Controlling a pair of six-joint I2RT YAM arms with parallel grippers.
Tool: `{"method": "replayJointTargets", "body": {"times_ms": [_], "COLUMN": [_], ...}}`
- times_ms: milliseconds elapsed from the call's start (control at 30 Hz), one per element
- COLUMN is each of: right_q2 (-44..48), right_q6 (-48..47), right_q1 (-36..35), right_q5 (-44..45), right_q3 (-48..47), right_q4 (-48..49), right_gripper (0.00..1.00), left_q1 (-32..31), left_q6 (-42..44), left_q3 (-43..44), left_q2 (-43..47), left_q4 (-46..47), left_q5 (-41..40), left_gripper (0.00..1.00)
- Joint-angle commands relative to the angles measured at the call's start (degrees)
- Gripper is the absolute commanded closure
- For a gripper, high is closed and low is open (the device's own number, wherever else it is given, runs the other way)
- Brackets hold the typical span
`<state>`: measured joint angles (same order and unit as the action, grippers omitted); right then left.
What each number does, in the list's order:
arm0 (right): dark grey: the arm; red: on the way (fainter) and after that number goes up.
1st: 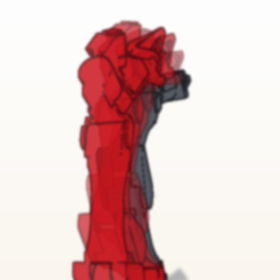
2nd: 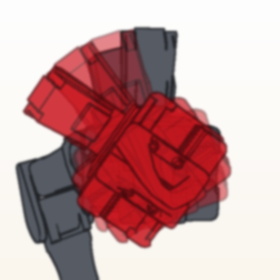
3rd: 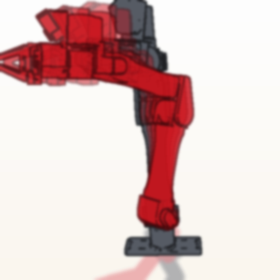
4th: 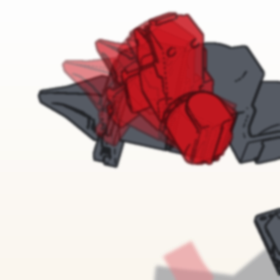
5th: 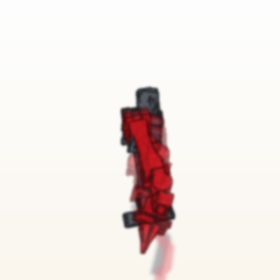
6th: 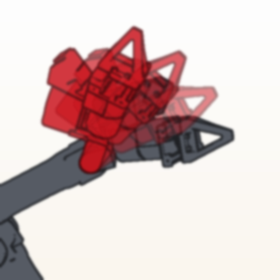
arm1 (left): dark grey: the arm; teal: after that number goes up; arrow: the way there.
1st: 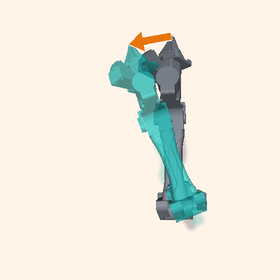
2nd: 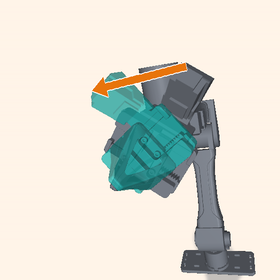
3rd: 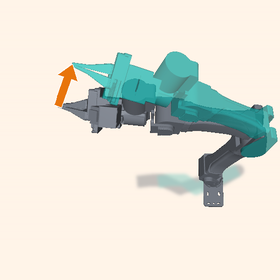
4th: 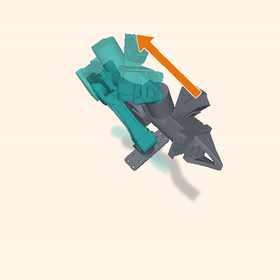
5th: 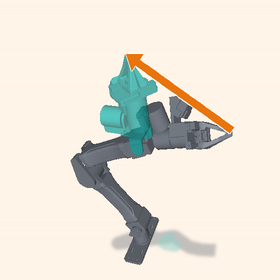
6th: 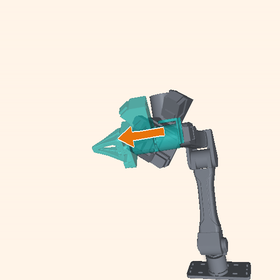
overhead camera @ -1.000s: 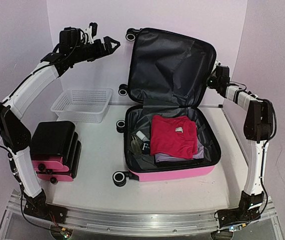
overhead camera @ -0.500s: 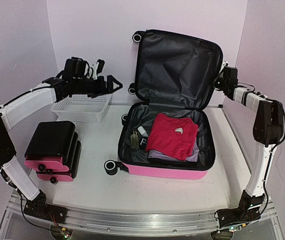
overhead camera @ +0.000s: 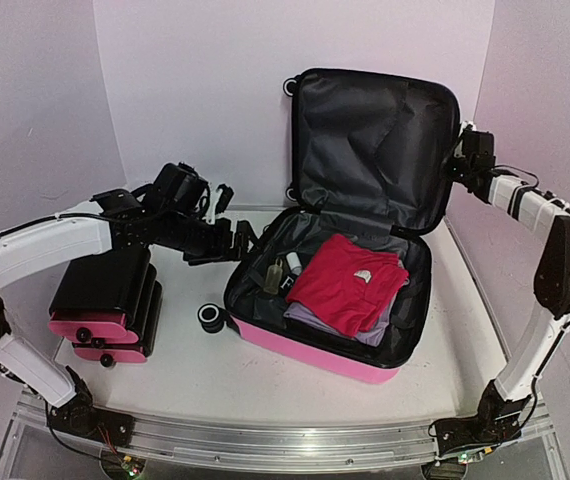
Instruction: Open, take out, and arrange the luggage
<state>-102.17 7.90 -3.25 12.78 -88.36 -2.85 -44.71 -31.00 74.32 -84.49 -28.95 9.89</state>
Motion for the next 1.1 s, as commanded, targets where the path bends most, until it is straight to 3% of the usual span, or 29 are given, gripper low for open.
{"method": "replayJointTargets", "body": {"times_ms": [0, 133, 367, 700, 967, 1067], "right_q2": [11.91, 19.11, 28.98, 36.86, 40.07, 41.49], "right_q6": [-1.47, -2.76, -1.71, 1.78, 0.95, 1.64], "right_q1": [1.22, 1.27, 1.65, 4.57, 5.79, 5.79], "right_q5": [10.02, 13.75, 16.55, 22.4, 27.64, 30.47], "right_q3": [2.04, 8.45, 18.05, 25.38, 27.84, 29.03], "right_q4": [5.85, 5.47, 5.54, 2.94, 1.84, 0.75], "right_gripper": [1.0, 1.0, 1.0, 1.0, 1.0, 1.0], "left_q1": [-3.63, -5.82, -6.18, -4.53, -1.7, -0.97], "left_q6": [-13.79, -21.08, -21.98, -16.54, -8.91, -4.38], "left_q3": [0.67, 1.42, 7.2, 17.16, 26.74, 32.88], "left_q2": [1.6, -1.76, -13.6, -24.17, -29.97, -32.27], "left_q4": [-10.33, -11.03, -5.89, -5.02, -5.17, -6.81], "left_q5": [-7.42, -4.48, 2.19, -2.35, -4.56, -2.77], "left_gripper": [0.01, 0.01, 0.04, 0.3, 0.36, 0.29]}}
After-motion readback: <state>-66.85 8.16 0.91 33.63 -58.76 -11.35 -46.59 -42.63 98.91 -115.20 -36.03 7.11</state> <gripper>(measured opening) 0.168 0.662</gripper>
